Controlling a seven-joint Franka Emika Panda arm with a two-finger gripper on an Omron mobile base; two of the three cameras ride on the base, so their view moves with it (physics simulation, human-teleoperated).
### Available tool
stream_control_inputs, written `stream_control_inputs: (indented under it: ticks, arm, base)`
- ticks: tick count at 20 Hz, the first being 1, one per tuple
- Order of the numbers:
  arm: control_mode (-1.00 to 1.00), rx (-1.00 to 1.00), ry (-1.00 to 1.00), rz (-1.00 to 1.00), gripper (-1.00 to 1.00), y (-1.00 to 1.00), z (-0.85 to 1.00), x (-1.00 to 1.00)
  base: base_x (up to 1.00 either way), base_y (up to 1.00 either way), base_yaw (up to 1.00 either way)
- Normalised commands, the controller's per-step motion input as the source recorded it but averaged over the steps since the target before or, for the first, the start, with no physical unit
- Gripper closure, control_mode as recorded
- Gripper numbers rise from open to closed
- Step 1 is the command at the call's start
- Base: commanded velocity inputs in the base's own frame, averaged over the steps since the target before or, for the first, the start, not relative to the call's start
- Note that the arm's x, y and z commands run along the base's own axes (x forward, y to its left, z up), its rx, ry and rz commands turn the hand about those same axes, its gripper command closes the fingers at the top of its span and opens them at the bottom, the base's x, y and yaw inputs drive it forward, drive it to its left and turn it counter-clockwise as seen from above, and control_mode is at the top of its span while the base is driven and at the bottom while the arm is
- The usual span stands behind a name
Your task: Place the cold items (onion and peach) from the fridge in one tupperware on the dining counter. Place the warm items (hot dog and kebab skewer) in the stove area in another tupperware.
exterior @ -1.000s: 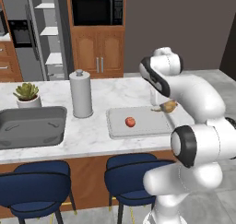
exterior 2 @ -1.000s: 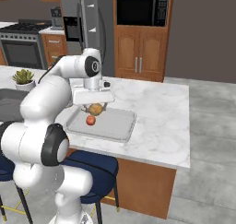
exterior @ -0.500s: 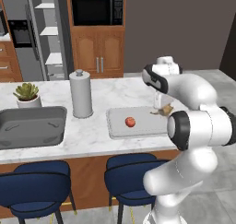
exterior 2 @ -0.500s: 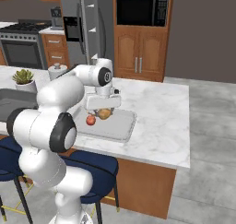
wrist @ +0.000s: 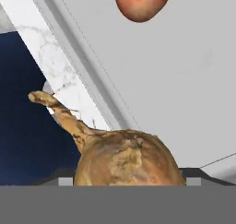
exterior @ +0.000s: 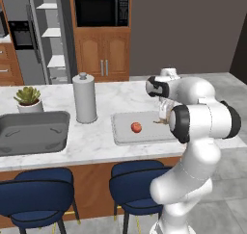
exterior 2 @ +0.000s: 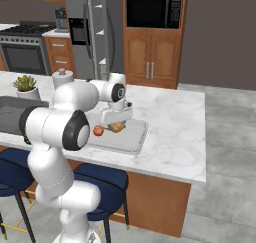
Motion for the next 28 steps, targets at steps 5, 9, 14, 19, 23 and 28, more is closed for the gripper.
stream_control_inputs:
  ticks: [5, 9, 14, 19, 23, 28]
  arm:
    - [-1.0, 0.03, 0.0, 0.12, 1.0, -0.05, -0.38, 0.66]
    - [-1.0, 0.05, 0.0, 0.11, 1.0, -0.03, -0.36, 0.57]
    - [-1.0, 0.05, 0.0, 0.09, 1.0, -0.03, -0.36, 0.45]
    - [-1.0, 0.03, 0.0, 0.02, 1.0, -0.01, -0.36, 0.22]
    - [-1.0, 0.0, 0.0, 0.0, 1.0, 0.0, -0.31, 0.01]
    - [-1.0, 0.0, 0.0, 0.0, -1.0, 0.02, -0.29, 0.0]
  base:
    - [0.0, 0.0, 0.0]
    - [0.0, 0.0, 0.0]
    - [0.0, 0.0, 0.0]
    - [0.0, 0.0, 0.0]
    - [0.0, 0.0, 0.0]
    - [0.0, 0.0, 0.0]
